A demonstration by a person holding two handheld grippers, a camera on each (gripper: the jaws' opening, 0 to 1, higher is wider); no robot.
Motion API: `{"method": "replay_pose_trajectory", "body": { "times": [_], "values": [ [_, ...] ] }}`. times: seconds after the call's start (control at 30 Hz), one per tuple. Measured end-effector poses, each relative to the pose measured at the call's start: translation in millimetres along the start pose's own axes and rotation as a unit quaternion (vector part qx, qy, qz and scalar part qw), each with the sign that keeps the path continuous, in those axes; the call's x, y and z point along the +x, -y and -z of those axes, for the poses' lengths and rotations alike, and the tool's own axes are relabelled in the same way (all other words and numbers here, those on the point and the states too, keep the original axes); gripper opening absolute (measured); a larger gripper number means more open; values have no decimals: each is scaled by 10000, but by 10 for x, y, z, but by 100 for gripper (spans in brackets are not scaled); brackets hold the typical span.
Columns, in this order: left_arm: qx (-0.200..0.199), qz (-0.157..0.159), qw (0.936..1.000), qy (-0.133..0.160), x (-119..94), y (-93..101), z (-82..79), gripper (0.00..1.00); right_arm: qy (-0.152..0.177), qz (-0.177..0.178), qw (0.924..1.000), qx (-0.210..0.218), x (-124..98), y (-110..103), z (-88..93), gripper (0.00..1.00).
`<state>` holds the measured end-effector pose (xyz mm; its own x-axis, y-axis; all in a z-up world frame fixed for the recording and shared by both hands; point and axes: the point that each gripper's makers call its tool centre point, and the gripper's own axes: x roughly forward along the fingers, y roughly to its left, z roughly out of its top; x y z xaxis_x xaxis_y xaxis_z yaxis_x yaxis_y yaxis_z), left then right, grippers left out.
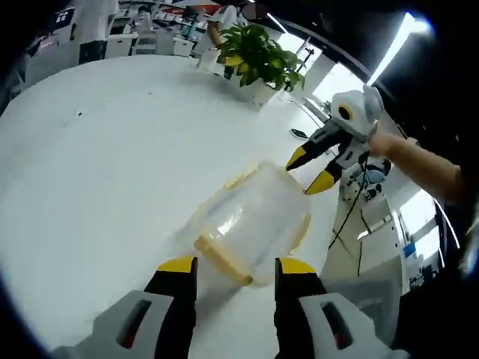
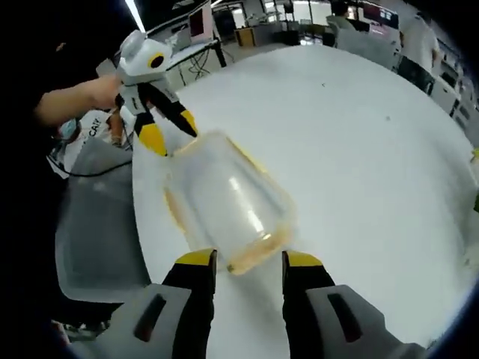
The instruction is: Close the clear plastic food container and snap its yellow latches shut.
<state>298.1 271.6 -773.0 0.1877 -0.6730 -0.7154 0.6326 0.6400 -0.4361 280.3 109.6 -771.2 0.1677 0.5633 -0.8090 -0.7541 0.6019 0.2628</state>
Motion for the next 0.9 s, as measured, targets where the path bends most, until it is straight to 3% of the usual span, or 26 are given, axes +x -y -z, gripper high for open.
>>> {"method": "replay_pose_trajectory", "body": {
  "times": [0.1, 0.13, 0.3, 0.37, 0.43, 0.53, 0.9],
  "values": [
    [-141, -69, 9999, -48, 42, -25, 49, 35, 253, 141, 9988, 397, 29, 63, -28, 38],
    [-342, -34, 9994, -5, 58, -5, 43, 35, 293, 57, 9982, 515, 35, 60, -14, 36],
    [-443, -16, 9990, -29, 118, 49, 59, 29, 362, -139, 9960, 809, 43, -22, 1, 27],
    [-353, -91, 9993, -92, 134, 35, 91, 25, 379, -94, 9955, 860, 45, -7, 1, 26],
    [-539, -101, 9985, -16, 136, 45, 77, 26, 399, 11, 9945, 969, 52, -1, -4, 26],
    [-385, -141, 9992, -10, 137, 60, 73, 25, 406, 64, 9953, 877, 54, -1, 4, 25],
    [-394, -234, 9989, 122, 137, 69, 68, 23, 461, 97, 9931, 1071, 58, 10, 12, 21]
  ]
}}
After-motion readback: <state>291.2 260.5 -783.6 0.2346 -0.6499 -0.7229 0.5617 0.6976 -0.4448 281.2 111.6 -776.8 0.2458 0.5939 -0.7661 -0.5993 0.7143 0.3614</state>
